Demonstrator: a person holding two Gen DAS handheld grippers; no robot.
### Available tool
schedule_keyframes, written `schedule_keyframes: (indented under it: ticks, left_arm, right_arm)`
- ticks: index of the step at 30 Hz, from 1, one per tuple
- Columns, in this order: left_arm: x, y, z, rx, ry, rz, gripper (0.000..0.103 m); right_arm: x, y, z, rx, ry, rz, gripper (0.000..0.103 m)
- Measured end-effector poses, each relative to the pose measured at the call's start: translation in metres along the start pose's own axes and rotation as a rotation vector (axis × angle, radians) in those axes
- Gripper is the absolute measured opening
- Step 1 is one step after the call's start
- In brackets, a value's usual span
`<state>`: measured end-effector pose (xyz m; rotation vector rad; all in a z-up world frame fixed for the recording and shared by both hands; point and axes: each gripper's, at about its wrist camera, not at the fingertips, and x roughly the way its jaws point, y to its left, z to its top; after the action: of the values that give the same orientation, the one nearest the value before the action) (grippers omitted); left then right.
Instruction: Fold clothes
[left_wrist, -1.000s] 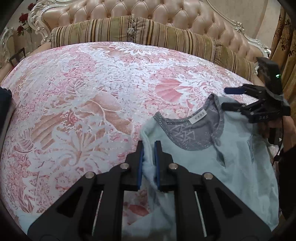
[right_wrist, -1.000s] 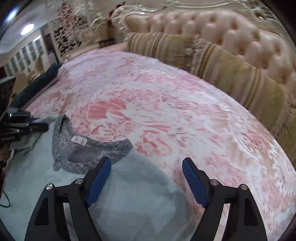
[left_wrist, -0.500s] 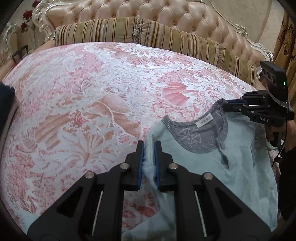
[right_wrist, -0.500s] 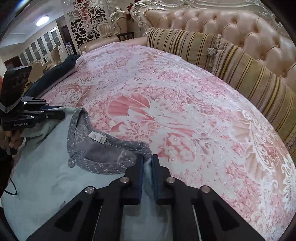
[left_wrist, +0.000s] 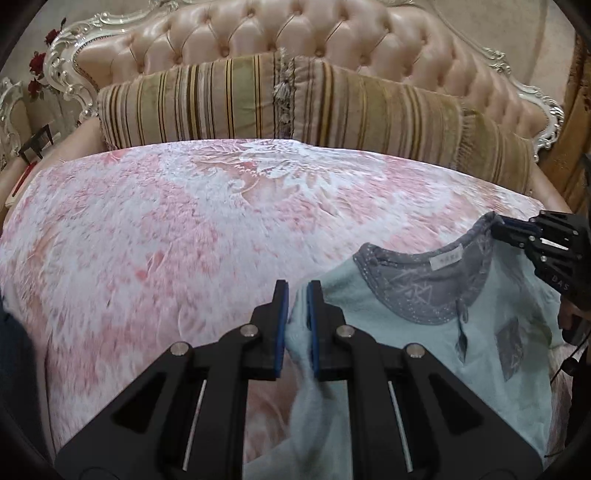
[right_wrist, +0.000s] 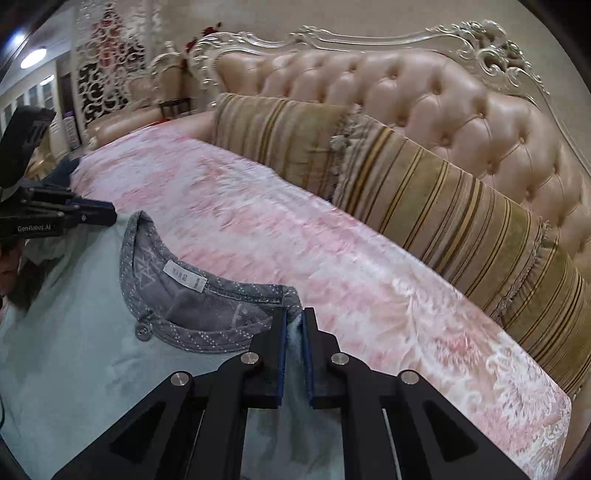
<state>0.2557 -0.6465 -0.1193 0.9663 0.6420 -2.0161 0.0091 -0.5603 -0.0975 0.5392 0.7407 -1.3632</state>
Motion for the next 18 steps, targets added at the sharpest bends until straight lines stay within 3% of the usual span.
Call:
schedule_keyframes:
  ticks: [5, 7, 9, 11, 15, 18]
  left_arm:
    - [0.033, 0.012, 0.013, -0.026, 0.058, 0.016, 0.013]
    - [0.041, 0.017, 0.015, -0.041, 0.086, 0.010, 0.016]
    - [0.036, 0.021, 0.015, -0.056, 0.081, 0.004, 0.026]
    - [0.020, 0.029, 0.015, -0.075, 0.051, 0.003, 0.053]
    - [-0.035, 0.060, 0.011, -0.151, -0.035, 0.020, 0.057]
    - [-0.081, 0.081, -0.019, -0.217, -0.080, 0.024, 0.057]
  right_arm:
    - [0.039, -0.008, 0.015, 0.007, 0.034, -0.038, 0.008]
    - [0.053, -0.010, 0.014, 0.019, 0.078, -0.029, 0.009]
    - [0.054, -0.013, 0.013, 0.035, 0.090, -0.031, 0.013]
    - [0.047, -0.019, 0.012, 0.069, 0.081, -0.043, 0.024]
    - [0.003, -0.038, 0.006, 0.141, 0.038, -0.159, 0.038]
    - [-0.050, -0.040, -0.015, 0.200, -0.019, -0.217, 0.043]
